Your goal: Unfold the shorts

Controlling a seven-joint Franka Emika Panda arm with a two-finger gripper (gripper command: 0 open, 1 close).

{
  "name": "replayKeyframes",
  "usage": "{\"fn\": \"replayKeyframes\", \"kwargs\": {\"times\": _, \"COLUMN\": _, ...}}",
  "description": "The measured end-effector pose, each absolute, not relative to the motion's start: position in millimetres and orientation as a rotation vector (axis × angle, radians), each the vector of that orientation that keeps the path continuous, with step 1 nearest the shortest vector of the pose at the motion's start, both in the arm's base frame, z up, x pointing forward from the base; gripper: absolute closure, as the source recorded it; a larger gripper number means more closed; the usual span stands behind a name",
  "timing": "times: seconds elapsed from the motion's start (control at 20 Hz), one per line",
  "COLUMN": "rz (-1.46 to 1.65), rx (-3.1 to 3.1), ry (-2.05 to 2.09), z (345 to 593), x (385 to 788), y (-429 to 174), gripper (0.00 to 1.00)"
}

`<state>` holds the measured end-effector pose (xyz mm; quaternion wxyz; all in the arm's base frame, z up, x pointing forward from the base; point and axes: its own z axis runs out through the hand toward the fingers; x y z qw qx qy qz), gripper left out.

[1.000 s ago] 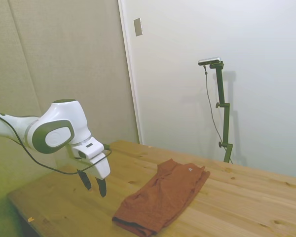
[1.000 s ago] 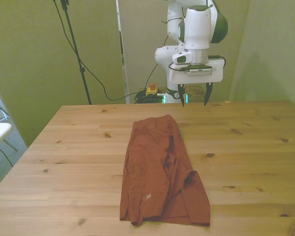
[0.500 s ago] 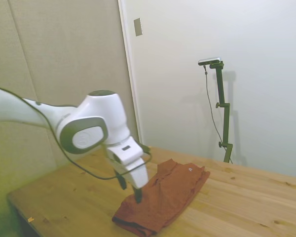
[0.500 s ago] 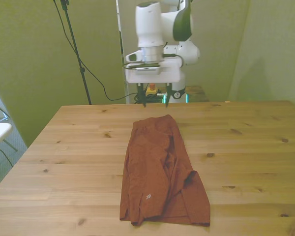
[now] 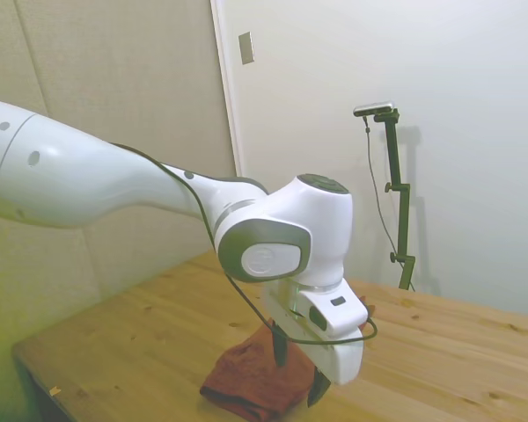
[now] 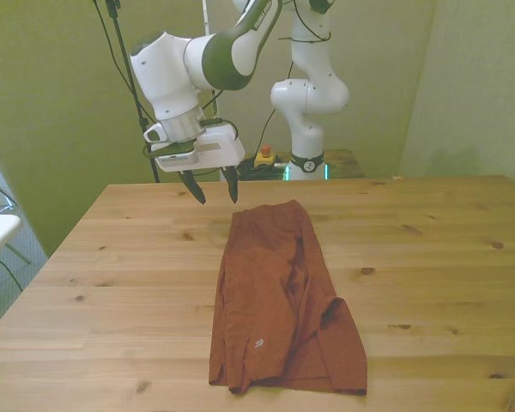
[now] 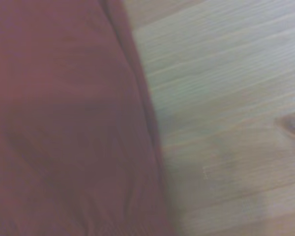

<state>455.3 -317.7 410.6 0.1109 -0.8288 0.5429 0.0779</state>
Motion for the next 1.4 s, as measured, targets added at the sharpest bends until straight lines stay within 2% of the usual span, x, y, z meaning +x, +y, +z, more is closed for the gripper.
{"fn": "replayKeyframes", "kwargs": {"times": 0.35, "rz": 0.439, "rx": -2.342, "ry": 1.351, "z": 374, "x": 466, "y": -345, "gripper": 0.0}}
{"fn": "replayKeyframes", "kwargs": {"times": 0.7, "rz": 0.526, "rx": -2.355, "ry": 1.222, "z": 343, "x": 484, "y": -337, "gripper": 0.0}}
{"fn": "replayKeyframes", "kwargs": {"times": 0.75, "rz": 0.524, "rx": -2.349, "ry": 1.197, "z": 343, "x": 485, "y": -335, "gripper": 1.0}}
{"fn": "replayKeyframes", "kwargs": {"times": 1.0, "rz": 0.49, "rx": -2.336, "ry": 1.061, "z": 344, "x": 486, "y": -328, "gripper": 1.0}}
{"fn": "replayKeyframes", "kwargs": {"times": 1.4, "rz": 0.486, "rx": -2.34, "ry": 0.939, "z": 334, "x": 480, "y": -316, "gripper": 1.0}}
